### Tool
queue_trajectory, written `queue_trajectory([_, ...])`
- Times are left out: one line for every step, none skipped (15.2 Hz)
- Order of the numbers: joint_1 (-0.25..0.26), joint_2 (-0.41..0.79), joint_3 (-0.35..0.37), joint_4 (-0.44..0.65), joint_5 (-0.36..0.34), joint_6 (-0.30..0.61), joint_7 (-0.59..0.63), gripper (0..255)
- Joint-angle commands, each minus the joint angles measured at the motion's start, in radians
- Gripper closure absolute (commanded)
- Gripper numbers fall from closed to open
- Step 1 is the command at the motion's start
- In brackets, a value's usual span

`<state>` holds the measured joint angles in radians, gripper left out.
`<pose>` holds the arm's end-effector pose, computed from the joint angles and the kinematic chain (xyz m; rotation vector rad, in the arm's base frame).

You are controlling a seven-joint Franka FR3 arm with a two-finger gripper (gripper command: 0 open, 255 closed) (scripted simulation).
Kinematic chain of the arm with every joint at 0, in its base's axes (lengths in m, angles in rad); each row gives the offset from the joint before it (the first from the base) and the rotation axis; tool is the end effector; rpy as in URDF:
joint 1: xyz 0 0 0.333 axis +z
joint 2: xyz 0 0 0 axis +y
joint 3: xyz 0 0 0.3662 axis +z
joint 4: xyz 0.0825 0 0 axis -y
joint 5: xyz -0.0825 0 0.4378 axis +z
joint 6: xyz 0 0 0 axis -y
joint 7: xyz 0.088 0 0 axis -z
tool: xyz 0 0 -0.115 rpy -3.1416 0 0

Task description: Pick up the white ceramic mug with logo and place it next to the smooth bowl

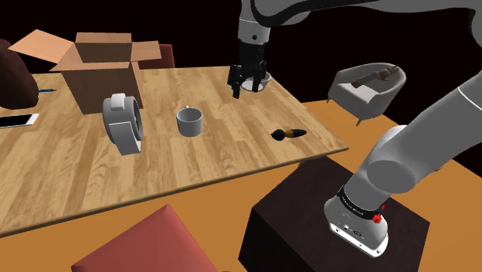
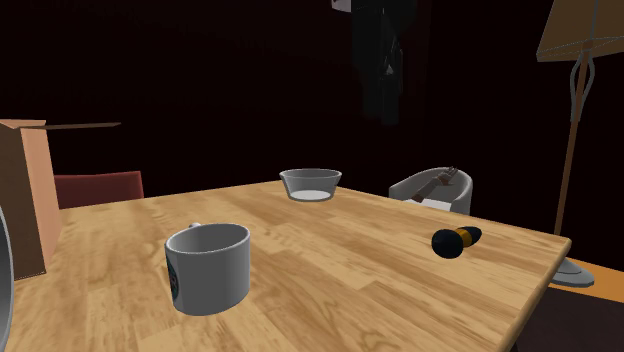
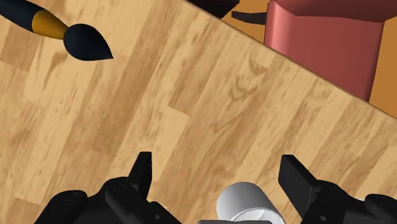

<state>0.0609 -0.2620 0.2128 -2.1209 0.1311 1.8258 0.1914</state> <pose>0.4894 0.1576 0.5418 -3.0789 -0.0595 0.0815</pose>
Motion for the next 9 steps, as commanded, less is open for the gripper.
queue_trajectory([0.006,0.075,0.025,0.044,-0.018,0.028,0.038,0])
queue_trajectory([0.009,0.114,0.036,0.070,-0.030,0.038,0.057,0])
queue_trajectory([0.013,0.153,0.046,0.097,-0.043,0.047,0.077,0])
queue_trajectory([0.017,0.192,0.055,0.126,-0.057,0.055,0.096,0])
queue_trajectory([0.022,0.233,0.063,0.156,-0.072,0.061,0.116,0])
queue_trajectory([0.028,0.273,0.070,0.188,-0.088,0.066,0.135,0])
queue_trajectory([0.035,0.314,0.076,0.221,-0.104,0.069,0.154,0])
queue_trajectory([0.043,0.356,0.082,0.256,-0.121,0.071,0.174,0])
queue_trajectory([0.051,0.398,0.086,0.292,-0.138,0.072,0.192,0])
